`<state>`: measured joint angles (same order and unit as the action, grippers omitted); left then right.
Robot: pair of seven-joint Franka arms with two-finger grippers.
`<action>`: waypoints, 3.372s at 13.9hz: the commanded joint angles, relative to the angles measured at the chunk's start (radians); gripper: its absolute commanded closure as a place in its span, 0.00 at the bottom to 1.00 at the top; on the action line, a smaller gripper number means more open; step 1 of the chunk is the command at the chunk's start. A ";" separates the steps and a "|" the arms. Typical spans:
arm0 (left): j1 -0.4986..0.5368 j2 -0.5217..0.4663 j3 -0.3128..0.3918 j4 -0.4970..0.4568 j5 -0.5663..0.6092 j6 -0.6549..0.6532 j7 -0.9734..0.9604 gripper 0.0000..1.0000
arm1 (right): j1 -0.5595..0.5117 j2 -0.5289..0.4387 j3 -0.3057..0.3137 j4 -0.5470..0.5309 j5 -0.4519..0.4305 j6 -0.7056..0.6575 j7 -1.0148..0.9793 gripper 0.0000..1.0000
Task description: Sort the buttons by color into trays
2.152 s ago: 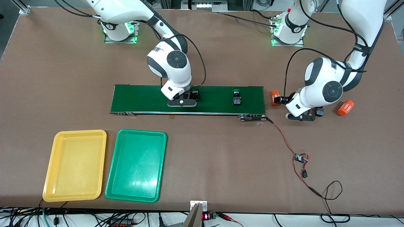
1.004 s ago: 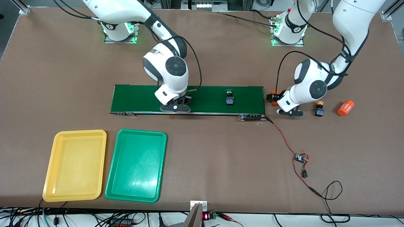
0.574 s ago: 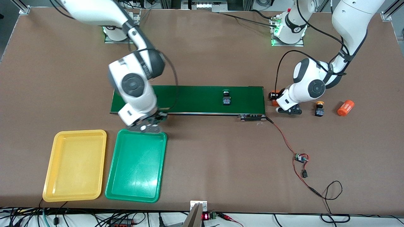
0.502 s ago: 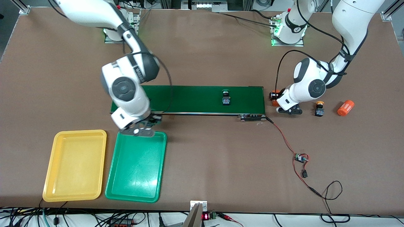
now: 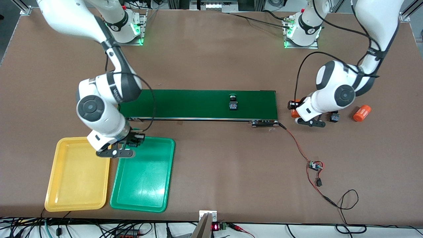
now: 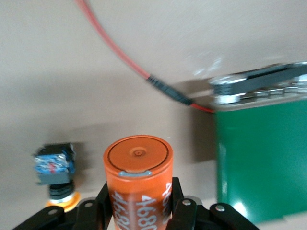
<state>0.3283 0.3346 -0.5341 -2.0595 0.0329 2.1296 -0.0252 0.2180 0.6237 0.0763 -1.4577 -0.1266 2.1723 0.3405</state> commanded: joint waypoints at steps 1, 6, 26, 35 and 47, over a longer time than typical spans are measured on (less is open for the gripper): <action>-0.015 -0.008 -0.041 0.084 -0.010 -0.091 0.195 1.00 | -0.022 0.080 0.003 0.028 0.013 0.096 -0.038 0.78; -0.147 0.006 -0.076 0.091 -0.010 -0.088 0.437 1.00 | -0.028 0.166 -0.001 0.026 0.010 0.254 -0.052 0.78; -0.313 0.149 -0.075 0.110 0.286 -0.034 0.847 0.91 | -0.020 0.165 -0.006 0.016 0.022 0.281 -0.083 0.14; -0.311 0.113 -0.069 0.116 0.285 -0.040 0.921 0.00 | -0.020 -0.018 0.006 -0.116 0.021 0.039 -0.035 0.00; -0.152 0.032 0.138 0.144 0.263 0.096 1.051 0.00 | -0.026 -0.266 0.148 -0.259 0.021 -0.172 0.179 0.00</action>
<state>0.1552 0.3693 -0.4100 -1.9133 0.2980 2.2131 0.9812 0.2014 0.4225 0.2056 -1.6319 -0.1173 1.9593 0.5014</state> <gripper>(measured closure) 0.000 0.000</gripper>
